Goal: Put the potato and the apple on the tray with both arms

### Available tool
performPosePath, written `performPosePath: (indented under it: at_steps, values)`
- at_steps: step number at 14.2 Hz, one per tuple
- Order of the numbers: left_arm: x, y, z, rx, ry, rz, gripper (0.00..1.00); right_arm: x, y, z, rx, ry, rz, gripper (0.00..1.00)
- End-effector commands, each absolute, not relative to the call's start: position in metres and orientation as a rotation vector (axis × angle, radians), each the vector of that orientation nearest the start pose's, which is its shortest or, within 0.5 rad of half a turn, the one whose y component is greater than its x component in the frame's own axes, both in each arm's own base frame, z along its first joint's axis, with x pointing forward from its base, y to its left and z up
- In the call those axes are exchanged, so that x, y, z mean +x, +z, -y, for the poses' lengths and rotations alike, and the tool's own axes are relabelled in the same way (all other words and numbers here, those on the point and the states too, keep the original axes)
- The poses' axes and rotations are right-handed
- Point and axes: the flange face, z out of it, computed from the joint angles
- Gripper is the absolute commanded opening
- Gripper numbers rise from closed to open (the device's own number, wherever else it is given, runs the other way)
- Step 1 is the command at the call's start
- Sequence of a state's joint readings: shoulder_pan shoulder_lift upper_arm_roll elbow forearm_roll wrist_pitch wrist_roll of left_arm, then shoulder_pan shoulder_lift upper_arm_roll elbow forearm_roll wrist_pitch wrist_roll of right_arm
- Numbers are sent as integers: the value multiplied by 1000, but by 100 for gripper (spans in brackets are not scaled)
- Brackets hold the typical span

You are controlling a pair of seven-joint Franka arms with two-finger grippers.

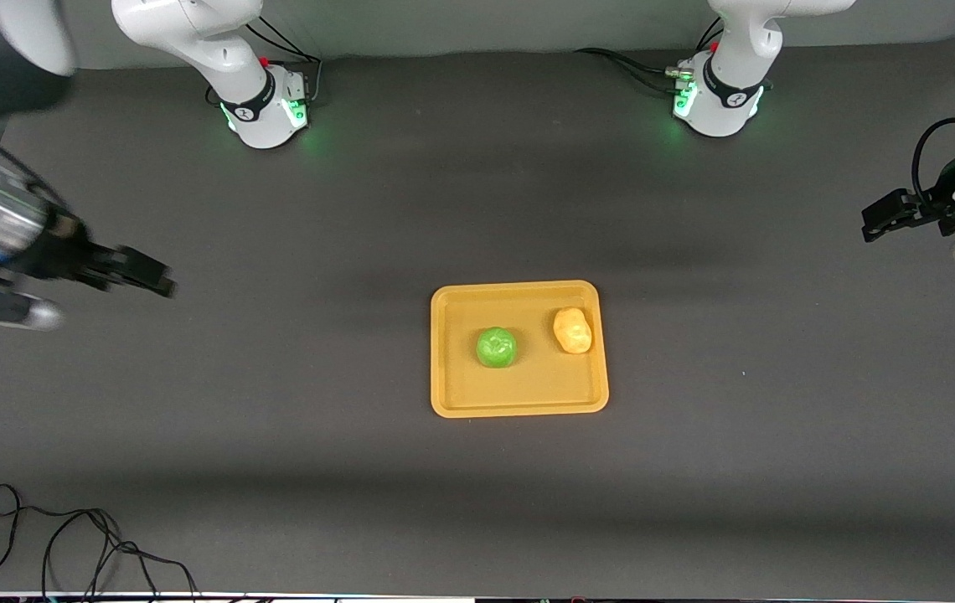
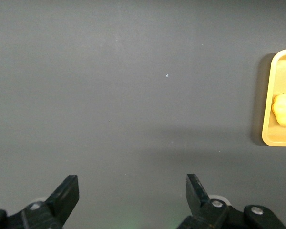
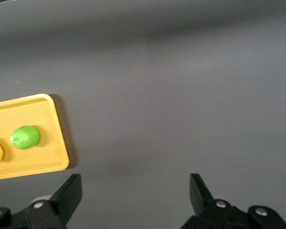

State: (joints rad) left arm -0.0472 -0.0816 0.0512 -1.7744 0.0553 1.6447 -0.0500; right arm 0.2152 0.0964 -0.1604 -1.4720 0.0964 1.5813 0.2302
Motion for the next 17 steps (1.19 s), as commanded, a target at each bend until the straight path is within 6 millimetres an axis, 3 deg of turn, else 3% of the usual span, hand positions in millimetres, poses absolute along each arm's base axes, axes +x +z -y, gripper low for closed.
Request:
performPosePath:
  at_steps: [1, 4, 6, 8, 12, 14, 17]
  values:
    - [522, 585, -7, -3093, 61, 46, 100, 556, 642, -16, -3132, -47, -137, 100]
    - [521, 587, -4, -3093, 60, 42, 100, 523, 664, 17, -3145, -12, -166, 100]
    - [520, 588, -4, -3093, 56, 40, 100, 507, 668, 23, -3153, -2, -62, 100]
    - [520, 589, -5, -3093, 51, 42, 100, 490, 662, 21, -3128, 19, -154, 100]
    - [520, 589, -5, -3093, 49, 42, 100, 493, 655, 19, -3086, 38, -167, 100]
    - [520, 590, -4, -3093, 46, 37, 100, 505, 649, 16, -3072, 55, -246, 100]
    - [520, 589, -4, -3093, 46, 37, 100, 522, 650, 16, -3076, 41, -228, 100]
